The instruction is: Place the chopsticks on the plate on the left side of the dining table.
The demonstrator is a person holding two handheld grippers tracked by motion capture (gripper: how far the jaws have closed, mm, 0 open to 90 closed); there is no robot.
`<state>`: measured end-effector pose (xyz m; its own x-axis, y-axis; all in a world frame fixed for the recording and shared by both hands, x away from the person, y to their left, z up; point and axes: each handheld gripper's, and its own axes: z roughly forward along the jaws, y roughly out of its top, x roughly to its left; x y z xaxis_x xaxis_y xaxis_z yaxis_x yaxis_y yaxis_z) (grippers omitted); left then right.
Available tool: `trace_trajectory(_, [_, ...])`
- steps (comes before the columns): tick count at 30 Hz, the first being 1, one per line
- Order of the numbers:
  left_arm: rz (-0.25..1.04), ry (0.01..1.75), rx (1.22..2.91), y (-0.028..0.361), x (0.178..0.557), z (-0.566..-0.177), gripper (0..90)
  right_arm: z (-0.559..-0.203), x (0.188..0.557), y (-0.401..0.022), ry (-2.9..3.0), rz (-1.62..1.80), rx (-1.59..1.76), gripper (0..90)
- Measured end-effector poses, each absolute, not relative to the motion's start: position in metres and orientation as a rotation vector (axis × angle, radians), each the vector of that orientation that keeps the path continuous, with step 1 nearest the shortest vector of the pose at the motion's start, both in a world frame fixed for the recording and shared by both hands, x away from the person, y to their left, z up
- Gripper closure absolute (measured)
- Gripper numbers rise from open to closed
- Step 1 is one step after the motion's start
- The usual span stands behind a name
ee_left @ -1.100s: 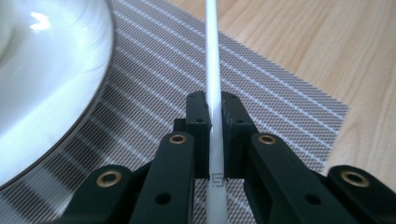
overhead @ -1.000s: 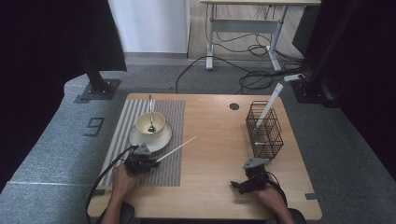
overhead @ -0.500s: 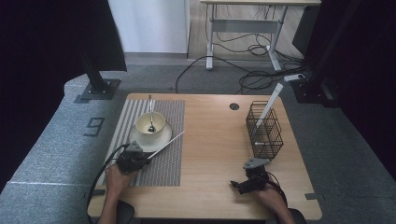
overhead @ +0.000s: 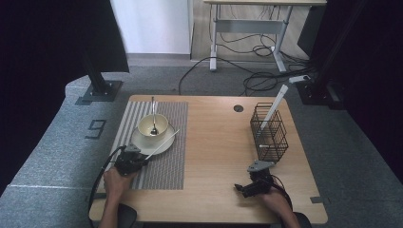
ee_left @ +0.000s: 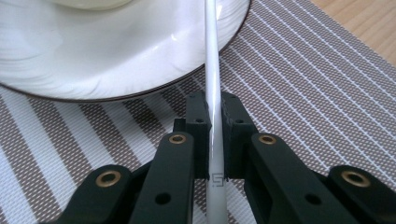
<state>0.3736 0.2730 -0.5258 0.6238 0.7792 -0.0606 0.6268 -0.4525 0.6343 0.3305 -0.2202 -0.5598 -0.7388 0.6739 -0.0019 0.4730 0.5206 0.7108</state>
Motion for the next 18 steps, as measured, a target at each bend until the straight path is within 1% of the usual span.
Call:
trace_trajectory(9, [0.339,1.152,2.189,0.2785,0.3753,-0.527,83.3,-0.5597,0.3309,-0.2197,2.486,1.038,0.963,0.0])
trace_trajectory(18, [0.347,1.172,2.169,0.2796,0.3765,-0.5278,82.8,-0.5597,0.3313,-0.2194,2.488,1.036,0.96,0.0])
